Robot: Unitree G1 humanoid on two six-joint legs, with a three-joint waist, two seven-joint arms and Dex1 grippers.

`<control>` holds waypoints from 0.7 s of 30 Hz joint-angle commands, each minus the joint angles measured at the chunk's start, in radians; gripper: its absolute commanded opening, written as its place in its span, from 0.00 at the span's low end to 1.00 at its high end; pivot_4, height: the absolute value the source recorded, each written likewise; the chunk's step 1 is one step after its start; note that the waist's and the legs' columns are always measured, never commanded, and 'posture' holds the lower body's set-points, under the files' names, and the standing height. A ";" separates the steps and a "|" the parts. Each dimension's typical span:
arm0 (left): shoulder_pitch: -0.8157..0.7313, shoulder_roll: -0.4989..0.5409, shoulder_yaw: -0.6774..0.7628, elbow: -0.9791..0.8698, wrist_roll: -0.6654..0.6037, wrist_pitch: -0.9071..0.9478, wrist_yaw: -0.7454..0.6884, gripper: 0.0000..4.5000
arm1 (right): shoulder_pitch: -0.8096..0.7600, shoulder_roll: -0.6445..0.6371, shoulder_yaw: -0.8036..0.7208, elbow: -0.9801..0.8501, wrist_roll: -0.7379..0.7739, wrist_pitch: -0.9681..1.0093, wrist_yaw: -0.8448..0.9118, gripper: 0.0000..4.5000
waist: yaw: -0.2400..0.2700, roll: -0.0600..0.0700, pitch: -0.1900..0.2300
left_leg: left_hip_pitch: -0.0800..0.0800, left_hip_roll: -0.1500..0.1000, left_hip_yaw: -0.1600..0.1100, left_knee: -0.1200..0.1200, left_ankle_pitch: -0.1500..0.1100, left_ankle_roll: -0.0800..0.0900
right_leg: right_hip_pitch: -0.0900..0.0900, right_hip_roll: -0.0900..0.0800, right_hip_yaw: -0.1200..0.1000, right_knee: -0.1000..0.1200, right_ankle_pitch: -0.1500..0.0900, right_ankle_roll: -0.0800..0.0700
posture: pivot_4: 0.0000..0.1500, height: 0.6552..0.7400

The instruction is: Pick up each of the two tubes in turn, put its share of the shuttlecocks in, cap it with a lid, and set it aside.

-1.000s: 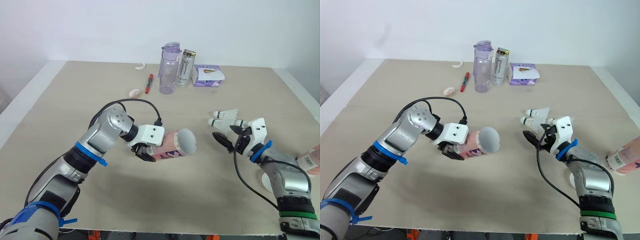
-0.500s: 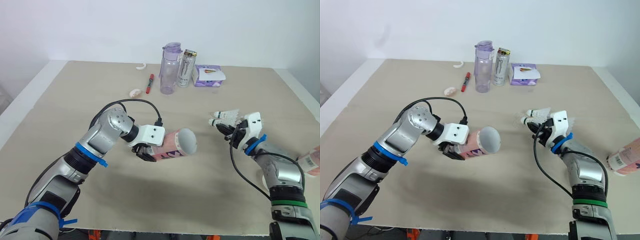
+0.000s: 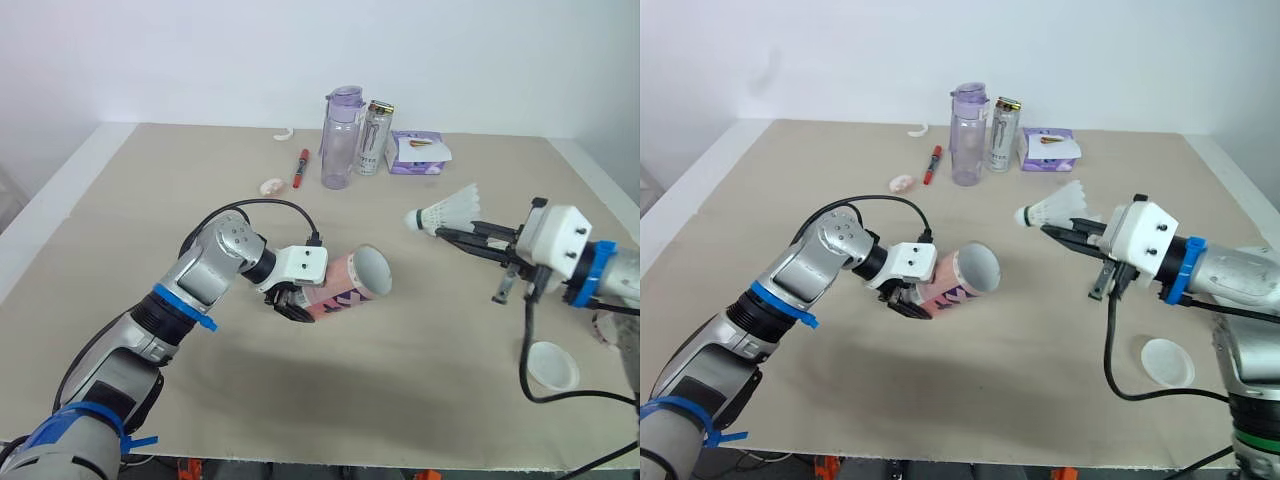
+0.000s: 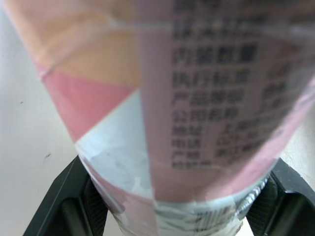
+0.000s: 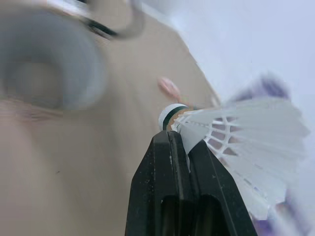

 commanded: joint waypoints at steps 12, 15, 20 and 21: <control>-0.012 -0.008 -0.021 0.022 0.020 0.010 0.030 0.70 | -0.090 -0.015 0.181 -0.011 -0.120 -0.127 0.063 0.01 | 0.001 0.000 0.000 | -0.002 0.000 0.001 0.006 0.002 0.000 | 0.000 0.000 0.002 0.000 0.002 -0.001 | 1.00 1.00; -0.005 -0.006 -0.022 0.017 0.022 0.010 0.034 0.70 | -0.098 -0.009 0.196 -0.002 -0.112 -0.147 0.078 0.15 | 0.001 0.000 0.000 | -0.002 0.000 0.001 0.006 0.002 0.000 | 0.000 0.000 0.003 0.000 0.002 0.000 | 1.00 1.00; -0.006 -0.007 -0.022 0.025 0.023 0.006 0.037 0.70 | -0.095 -0.004 0.163 -0.026 -0.046 -0.087 0.067 0.54 | 0.001 0.000 0.000 | -0.002 0.000 0.002 0.006 0.002 0.000 | 0.000 0.000 0.003 0.000 0.002 0.000 | 1.00 1.00; -0.006 -0.007 -0.023 0.028 0.024 0.004 0.038 0.70 | -0.090 -0.002 0.145 -0.033 -0.021 -0.060 0.054 0.65 | 0.001 0.000 0.000 | -0.002 0.000 0.002 0.006 0.002 0.000 | 0.000 0.000 0.003 0.000 0.002 0.000 | 1.00 1.00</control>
